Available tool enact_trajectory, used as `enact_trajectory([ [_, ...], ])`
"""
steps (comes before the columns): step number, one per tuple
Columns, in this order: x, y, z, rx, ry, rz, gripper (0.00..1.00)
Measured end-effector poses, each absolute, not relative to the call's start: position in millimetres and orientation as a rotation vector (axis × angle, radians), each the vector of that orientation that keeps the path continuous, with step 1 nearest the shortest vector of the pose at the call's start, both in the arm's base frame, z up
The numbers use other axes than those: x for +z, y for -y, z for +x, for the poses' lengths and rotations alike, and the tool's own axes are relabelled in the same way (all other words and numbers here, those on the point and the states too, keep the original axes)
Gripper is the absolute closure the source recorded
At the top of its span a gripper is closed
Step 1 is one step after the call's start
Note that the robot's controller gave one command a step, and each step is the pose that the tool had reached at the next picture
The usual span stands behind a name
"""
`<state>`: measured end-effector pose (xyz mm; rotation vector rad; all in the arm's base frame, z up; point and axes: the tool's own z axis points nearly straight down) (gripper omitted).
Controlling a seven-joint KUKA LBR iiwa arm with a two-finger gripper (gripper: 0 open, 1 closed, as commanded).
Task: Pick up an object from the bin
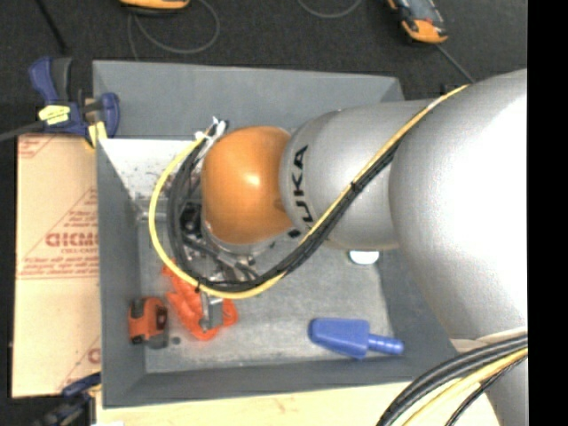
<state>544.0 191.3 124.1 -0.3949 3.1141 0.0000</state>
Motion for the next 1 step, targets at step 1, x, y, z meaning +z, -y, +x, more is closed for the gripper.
enact_trajectory([
  [1, 97.8, -190.9, 517.9, 0.001, -3.063, -0.671, 0.00],
])
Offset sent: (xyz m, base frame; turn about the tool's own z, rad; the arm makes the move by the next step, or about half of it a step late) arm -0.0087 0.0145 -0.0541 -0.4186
